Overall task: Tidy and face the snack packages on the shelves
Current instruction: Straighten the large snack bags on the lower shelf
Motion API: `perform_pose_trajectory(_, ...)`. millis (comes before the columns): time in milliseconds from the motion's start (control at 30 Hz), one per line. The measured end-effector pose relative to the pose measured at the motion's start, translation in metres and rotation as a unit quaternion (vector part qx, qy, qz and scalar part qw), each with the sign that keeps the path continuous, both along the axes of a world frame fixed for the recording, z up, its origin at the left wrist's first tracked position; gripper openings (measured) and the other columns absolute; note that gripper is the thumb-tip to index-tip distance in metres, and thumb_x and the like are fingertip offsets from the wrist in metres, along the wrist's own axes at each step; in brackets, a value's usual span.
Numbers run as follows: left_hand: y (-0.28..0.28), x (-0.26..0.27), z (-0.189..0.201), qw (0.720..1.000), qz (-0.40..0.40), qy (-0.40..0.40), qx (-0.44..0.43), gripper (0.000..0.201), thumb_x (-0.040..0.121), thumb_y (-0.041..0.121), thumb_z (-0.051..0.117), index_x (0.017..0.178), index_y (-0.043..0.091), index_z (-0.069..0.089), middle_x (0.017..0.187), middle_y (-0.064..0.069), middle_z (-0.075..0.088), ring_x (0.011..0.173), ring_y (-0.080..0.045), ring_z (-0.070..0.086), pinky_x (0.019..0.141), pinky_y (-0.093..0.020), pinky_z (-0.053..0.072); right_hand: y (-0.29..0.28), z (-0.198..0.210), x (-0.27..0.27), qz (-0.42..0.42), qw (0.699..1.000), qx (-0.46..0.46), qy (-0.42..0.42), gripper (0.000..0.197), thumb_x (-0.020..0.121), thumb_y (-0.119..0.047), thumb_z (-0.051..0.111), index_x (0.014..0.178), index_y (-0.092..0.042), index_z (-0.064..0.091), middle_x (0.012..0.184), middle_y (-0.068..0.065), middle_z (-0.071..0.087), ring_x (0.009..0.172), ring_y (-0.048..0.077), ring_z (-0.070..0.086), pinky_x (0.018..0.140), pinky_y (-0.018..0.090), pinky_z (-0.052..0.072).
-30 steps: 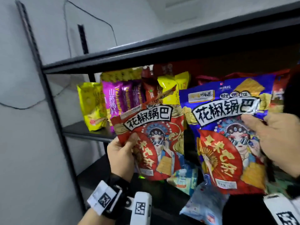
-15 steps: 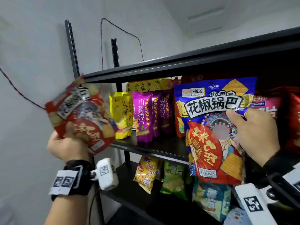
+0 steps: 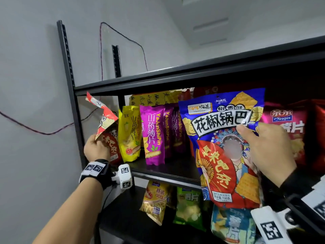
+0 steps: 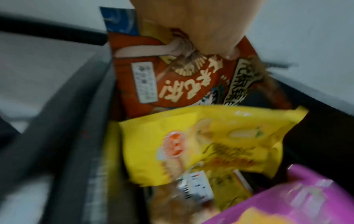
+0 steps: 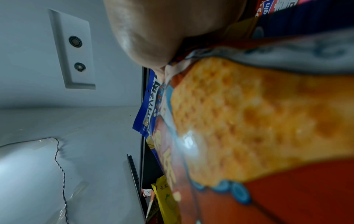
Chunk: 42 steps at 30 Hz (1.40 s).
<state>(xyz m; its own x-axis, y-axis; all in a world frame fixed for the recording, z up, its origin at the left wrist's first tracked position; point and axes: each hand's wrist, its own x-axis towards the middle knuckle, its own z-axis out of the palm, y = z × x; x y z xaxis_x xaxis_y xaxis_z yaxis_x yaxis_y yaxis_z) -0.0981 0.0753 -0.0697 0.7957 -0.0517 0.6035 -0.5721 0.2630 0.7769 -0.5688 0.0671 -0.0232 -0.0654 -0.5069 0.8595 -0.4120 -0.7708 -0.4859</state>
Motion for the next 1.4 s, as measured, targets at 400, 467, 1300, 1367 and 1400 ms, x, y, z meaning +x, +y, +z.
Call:
perform_pose_trajectory(400,0.01,-0.023,-0.015,0.984,-0.009,0.047,0.171,0.066,0.103,0.042,0.05,0.143,-0.008,0.037,0.142,-0.033,0.046,0.132,-0.046,0.045,0.109,-0.047,0.035,0.008,0.005,-0.008,0.022,1.0,0.01,-0.005,0.061,0.094,-0.018,0.066,0.049,-0.019,0.024,0.042,-0.005,0.025,0.045,0.012,0.033,0.042,0.019,0.028)
perform_pose_trajectory(467,0.024,-0.05,-0.01,0.999,0.018,-0.011,0.043,0.058,0.1,0.036,0.056,0.136,-0.007,0.043,0.13,-0.025,0.048,0.126,-0.038,0.048,0.108,-0.042,0.034,0.009,0.005,-0.014,0.036,0.999,0.019,-0.019,0.063,0.094,-0.016,0.066,0.048,-0.022,0.023,0.04,-0.008,0.023,0.042,0.011,0.031,0.041,0.019,0.026)
perform_pose_trajectory(1300,0.019,-0.457,-0.018,0.735,-0.676,-0.029,0.045,0.061,0.07,0.02,0.086,0.124,0.019,0.059,0.122,-0.004,0.072,0.111,-0.023,0.07,0.09,-0.04,0.058,0.026,-0.042,-0.162,0.146,0.949,0.194,-0.201,0.014,0.093,-0.033,0.066,0.087,-0.027,0.077,0.089,-0.007,0.078,0.083,0.012,0.074,0.069,0.029,0.06)
perform_pose_trajectory(1367,0.022,-0.458,-0.029,0.681,-0.723,-0.064,0.095,0.085,0.063,0.017,0.089,0.137,0.025,0.048,0.13,0.003,0.068,0.118,-0.018,0.066,0.089,-0.031,0.056,0.028,-0.037,-0.171,0.139,0.931,0.223,-0.254,0.016,0.095,-0.029,0.065,0.088,-0.018,0.075,0.087,-0.003,0.078,0.079,0.014,0.075,0.062,0.027,0.059)
perform_pose_trajectory(1400,0.024,-0.458,-0.033,0.663,-0.733,-0.089,0.122,0.095,0.061,0.017,0.092,0.141,0.031,0.042,0.132,0.008,0.066,0.12,-0.016,0.065,0.089,-0.029,0.056,0.03,-0.032,-0.175,0.147,0.915,0.25,-0.281,0.018,0.095,-0.031,0.065,0.09,-0.017,0.075,0.088,0.0,0.079,0.079,0.018,0.075,0.063,0.031,0.061)
